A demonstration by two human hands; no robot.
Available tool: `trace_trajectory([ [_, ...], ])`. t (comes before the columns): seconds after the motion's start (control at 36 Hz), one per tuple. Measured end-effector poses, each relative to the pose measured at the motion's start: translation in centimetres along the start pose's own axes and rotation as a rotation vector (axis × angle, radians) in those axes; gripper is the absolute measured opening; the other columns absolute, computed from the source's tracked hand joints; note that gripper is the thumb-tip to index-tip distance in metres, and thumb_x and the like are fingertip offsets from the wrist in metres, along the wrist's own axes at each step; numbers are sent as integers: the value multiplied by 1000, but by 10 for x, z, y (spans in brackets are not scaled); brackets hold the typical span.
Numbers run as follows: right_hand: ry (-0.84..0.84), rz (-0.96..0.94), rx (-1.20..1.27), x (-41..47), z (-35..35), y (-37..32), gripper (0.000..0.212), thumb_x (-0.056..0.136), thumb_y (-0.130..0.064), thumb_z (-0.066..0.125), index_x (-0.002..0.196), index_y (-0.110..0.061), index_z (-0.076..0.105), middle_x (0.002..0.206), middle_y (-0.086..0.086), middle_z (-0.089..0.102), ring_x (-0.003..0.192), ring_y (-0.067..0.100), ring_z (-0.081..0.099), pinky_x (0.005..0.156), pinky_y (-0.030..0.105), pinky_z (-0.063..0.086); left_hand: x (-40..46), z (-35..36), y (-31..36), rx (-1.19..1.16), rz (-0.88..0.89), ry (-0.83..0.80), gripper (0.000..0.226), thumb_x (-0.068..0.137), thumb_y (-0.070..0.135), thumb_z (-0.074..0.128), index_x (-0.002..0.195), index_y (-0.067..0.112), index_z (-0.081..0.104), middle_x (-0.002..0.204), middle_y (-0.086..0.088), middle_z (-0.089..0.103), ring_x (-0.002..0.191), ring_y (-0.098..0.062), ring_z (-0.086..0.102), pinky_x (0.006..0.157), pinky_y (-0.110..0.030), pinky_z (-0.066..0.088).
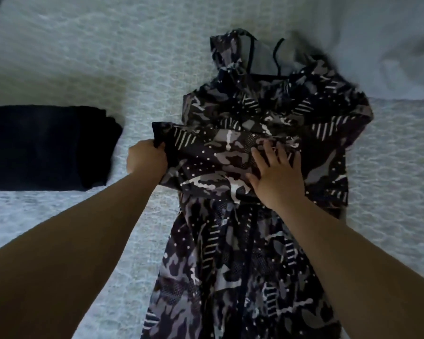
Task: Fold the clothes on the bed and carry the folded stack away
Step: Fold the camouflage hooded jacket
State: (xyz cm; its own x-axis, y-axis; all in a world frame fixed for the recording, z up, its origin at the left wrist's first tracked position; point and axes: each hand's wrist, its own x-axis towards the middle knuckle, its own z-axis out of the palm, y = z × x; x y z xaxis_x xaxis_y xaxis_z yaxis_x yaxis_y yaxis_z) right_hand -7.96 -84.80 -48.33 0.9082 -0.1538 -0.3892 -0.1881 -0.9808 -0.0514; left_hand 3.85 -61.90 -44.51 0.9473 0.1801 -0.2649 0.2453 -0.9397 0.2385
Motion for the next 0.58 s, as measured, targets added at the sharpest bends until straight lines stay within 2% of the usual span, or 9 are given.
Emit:
trace_trajectory([
  [0.08, -135, 23, -7, 11, 4, -1, 66, 96, -58, 17, 149, -32, -15, 156, -1, -25, 144, 27, -18, 114, 54, -3, -6, -4, 12, -77, 66, 107, 24, 93, 33, 47, 82, 13, 57, 66, 1, 49, 67, -21, 48, 50, -26, 27],
  [0.19, -188, -24, 106, 14, -10, 8, 68, 97, -54, 29, 150, -33, -7, 157, -3, -20, 145, 24, -14, 116, 49, -1, -25, -9, 48, -203, 254, 182, 29, 85, 36, 58, 93, 9, 57, 93, -1, 47, 75, -17, 46, 64, -29, 36],
  [0.25, -94, -34, 292, 9, -19, 13, 60, 99, -43, 37, 151, -28, 13, 160, -1, 0, 146, 21, 0, 117, 43, 7, -37, -7, 69, -222, 328, 122, 35, 86, 36, 59, 105, 7, 57, 109, -4, 45, 82, -18, 48, 70, -30, 39],
  [0.31, 106, 10, 458, 1, -24, 19, 48, 99, -27, 42, 145, -20, 34, 155, 3, 24, 142, 22, 19, 114, 36, 19, -55, 1, 91, -261, 385, 49, 37, 88, 36, 58, 115, 10, 55, 121, -5, 44, 92, -15, 47, 78, -28, 41],
  [0.39, 345, 88, 475, -14, -20, 31, 42, 95, -12, 45, 136, -8, 47, 144, 11, 42, 135, 27, 34, 111, 37, 27, -87, 23, 118, -309, 506, -76, 26, 91, 31, 56, 110, 14, 50, 119, -1, 42, 97, -9, 37, 83, -23, 35],
  [0.44, 365, 85, 449, -21, -12, 40, 42, 95, -11, 46, 136, -3, 48, 144, 16, 42, 136, 31, 34, 113, 41, 28, -103, 36, 131, -330, 583, -229, 21, 94, 32, 52, 104, 14, 52, 116, 0, 47, 101, -12, 43, 81, -23, 34],
  [0.5, 286, 76, 363, -26, -4, 46, 45, 98, -19, 41, 141, -6, 40, 151, 14, 31, 142, 29, 23, 116, 43, 20, -109, 49, 136, -233, 707, -377, 27, 99, 22, 43, 113, 7, 60, 126, -11, 53, 121, -22, 45, 93, -24, 30],
  [0.53, 233, 83, 313, -26, 1, 49, 48, 100, -25, 37, 145, -11, 35, 156, 10, 23, 145, 26, 15, 118, 43, 14, -108, 54, 133, -166, 764, -392, 31, 99, 16, 40, 119, 5, 60, 134, -13, 51, 130, -24, 39, 99, -22, 25],
  [0.58, 173, 105, 248, -25, 8, 53, 52, 100, -35, 27, 150, -20, 23, 160, 1, 10, 147, 21, 3, 118, 42, 4, -101, 60, 122, -50, 820, -277, 36, 96, 12, 42, 128, 8, 57, 145, -9, 44, 141, -22, 26, 110, -23, 16],
])
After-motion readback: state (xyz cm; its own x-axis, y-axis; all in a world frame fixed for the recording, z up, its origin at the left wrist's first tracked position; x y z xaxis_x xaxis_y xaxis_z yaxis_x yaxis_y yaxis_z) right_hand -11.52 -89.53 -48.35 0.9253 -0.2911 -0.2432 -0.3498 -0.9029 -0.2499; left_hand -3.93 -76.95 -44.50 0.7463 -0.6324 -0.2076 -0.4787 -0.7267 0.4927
